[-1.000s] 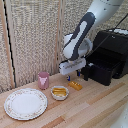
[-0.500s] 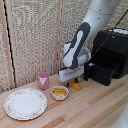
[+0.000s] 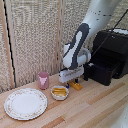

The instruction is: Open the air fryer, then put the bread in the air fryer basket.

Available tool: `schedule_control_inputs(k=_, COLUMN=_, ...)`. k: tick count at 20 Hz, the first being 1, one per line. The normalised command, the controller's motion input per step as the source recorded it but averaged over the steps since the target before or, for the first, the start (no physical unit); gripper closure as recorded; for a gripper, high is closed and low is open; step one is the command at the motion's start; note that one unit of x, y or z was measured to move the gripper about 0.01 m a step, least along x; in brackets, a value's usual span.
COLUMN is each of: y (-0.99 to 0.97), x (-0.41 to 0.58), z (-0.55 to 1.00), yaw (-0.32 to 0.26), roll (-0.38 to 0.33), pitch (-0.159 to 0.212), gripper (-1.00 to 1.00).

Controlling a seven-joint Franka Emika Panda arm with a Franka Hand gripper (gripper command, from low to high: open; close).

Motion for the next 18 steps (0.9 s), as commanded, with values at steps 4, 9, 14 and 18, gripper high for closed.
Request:
schedule_control_inputs(k=4, y=0.0, x=0.0, z=0.01, yaw=0.005, roll=0.008, pitch=-0.014, gripper=1.0)
schedule_control_inputs(k=9, y=-0.02, x=0.021, z=0.01, yaw=-0.014, roll=0.025, pitch=-0.063, gripper=1.0)
schedule_control_inputs(k=14, y=0.1, x=0.011, z=0.47, yaw=-0.19, roll=-0.005, pitch=-0.064, gripper=1.0)
schedule_control_inputs(k=18, y=0.17, x=-0.006, z=0.89, yaw=-0.305, roll=-0.021, pitch=-0.089, gripper=1.0)
